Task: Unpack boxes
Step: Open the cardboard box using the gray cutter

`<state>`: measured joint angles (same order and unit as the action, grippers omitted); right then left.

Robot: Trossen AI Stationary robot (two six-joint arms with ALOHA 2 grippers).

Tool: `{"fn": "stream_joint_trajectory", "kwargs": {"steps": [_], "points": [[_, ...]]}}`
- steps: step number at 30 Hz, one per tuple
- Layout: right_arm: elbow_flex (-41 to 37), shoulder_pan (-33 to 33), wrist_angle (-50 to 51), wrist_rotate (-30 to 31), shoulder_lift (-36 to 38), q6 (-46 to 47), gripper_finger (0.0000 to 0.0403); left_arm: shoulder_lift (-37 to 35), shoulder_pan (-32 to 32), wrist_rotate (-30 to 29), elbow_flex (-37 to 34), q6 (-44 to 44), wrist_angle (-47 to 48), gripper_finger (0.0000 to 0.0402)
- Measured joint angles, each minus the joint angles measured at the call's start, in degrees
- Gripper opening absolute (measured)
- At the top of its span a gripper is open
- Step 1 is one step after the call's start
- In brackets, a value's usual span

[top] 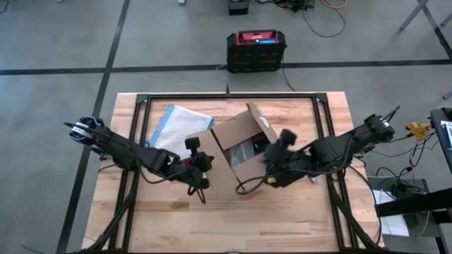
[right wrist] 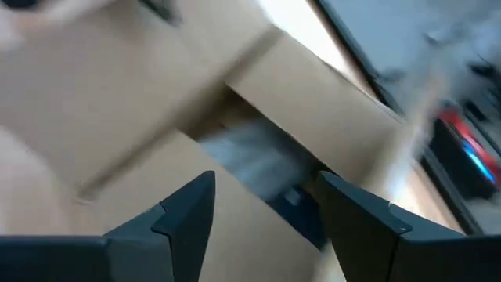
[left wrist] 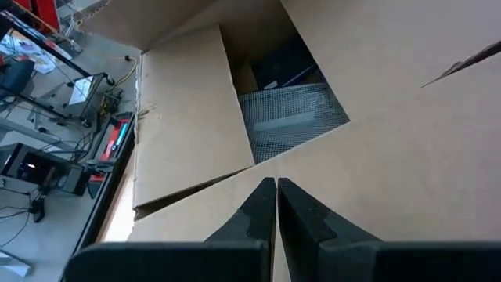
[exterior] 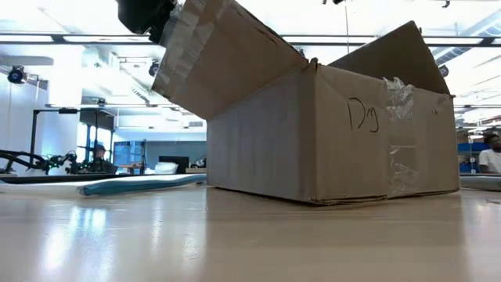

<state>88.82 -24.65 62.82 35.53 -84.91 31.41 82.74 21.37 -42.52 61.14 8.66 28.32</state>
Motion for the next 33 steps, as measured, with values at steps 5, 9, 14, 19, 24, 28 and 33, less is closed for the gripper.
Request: {"fn": "stream_joint_trajectory", "kwargs": {"steps": [5, 9, 14, 19, 24, 28, 33], "points": [[-0.3, 3.3, -0.9, -0.5, -4.9, -2.5, 0.0147, -0.4, 0.0, -0.1, 0.2, -2.0, -3.7, 0.0000], [-0.4, 7.1, 3.1, -1.1, -8.7, -1.4, 0.0077, -0.7, -0.4, -0.2, 3.9, -10.9, -9.6, 0.0000], [-0.4, 10.6, 9.5, -1.0, -10.9, -0.2, 0.0007, -0.5, -3.8, 8.5, 7.6, -14.0, -10.0, 0.0000], [-0.4, 13.4, 15.3, -0.9, -11.1, 1.4, 0.0016, 1.8, -8.0, 17.1, 6.6, -12.2, -10.5, 0.0000], [-0.6, 15.6, 22.8, -0.9, -10.1, 2.0, 0.0002, 5.4, -10.2, 17.6, 4.3, -12.2, -11.5, 0.0000], [-0.8, 17.3, 26.9, -0.9, -8.1, 3.7, 0.0002, 8.1, -10.8, 17.6, 4.3, -12.3, -12.4, 0.0000], [-1.8, 19.7, 27.1, 0.3, -4.4, 3.7, 0.0000, 11.5, -10.8, 17.6, 4.3, -12.5, -12.2, 0.0000]]}}
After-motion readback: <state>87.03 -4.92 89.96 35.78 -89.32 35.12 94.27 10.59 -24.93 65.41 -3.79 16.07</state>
